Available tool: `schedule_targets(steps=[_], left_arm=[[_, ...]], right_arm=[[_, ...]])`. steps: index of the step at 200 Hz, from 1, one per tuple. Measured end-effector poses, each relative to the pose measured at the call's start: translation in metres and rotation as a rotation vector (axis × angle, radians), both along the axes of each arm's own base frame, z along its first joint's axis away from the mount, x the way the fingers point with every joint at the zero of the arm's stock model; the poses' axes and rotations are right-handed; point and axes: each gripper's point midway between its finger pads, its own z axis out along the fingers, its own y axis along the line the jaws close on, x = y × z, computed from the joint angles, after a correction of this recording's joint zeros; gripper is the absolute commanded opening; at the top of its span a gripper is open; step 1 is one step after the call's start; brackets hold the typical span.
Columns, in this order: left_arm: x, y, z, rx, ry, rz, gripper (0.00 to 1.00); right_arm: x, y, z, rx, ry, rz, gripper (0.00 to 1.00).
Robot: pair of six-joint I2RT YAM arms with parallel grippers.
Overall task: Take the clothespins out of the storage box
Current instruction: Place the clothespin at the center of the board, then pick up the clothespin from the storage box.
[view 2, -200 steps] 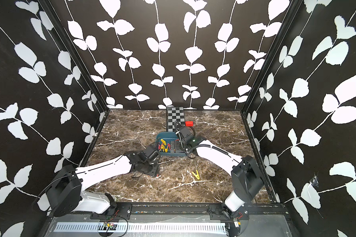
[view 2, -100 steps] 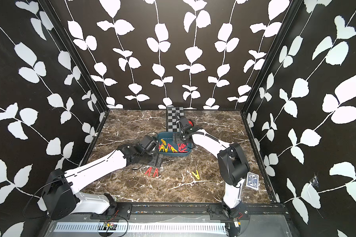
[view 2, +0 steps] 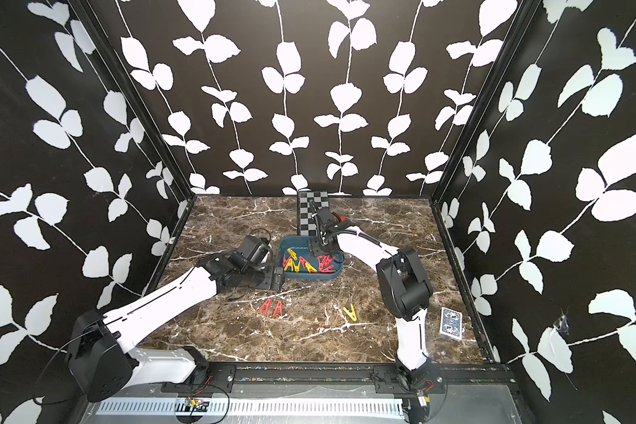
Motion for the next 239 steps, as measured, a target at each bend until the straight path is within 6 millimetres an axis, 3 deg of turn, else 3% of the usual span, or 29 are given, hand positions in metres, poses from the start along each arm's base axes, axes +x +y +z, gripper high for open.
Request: schedule_targets(steps=[62,134,180,239], left_arm=[[0.002,-0.002,0.005,-0.008,-0.01,0.0,0.99],[0.01,0.002,0.006,-0.002,-0.014,0.014,0.99],[0.01,0.003,0.006,-0.001,-0.014,0.013,0.99],[0.01,0.003,0.006,-0.001,-0.014,0.013,0.99]], right_arm=[[0.012,-0.013,-0.023,-0.025,0.048,0.001,0.72],[0.003,0.0,-0.025,0.047,0.094,0.063,0.56],[-0.01,0.004,-0.037,0.075,0.144,0.082,0.56],[-0.004,-0.003,-0.038,0.034,0.116,0.063,0.62]])
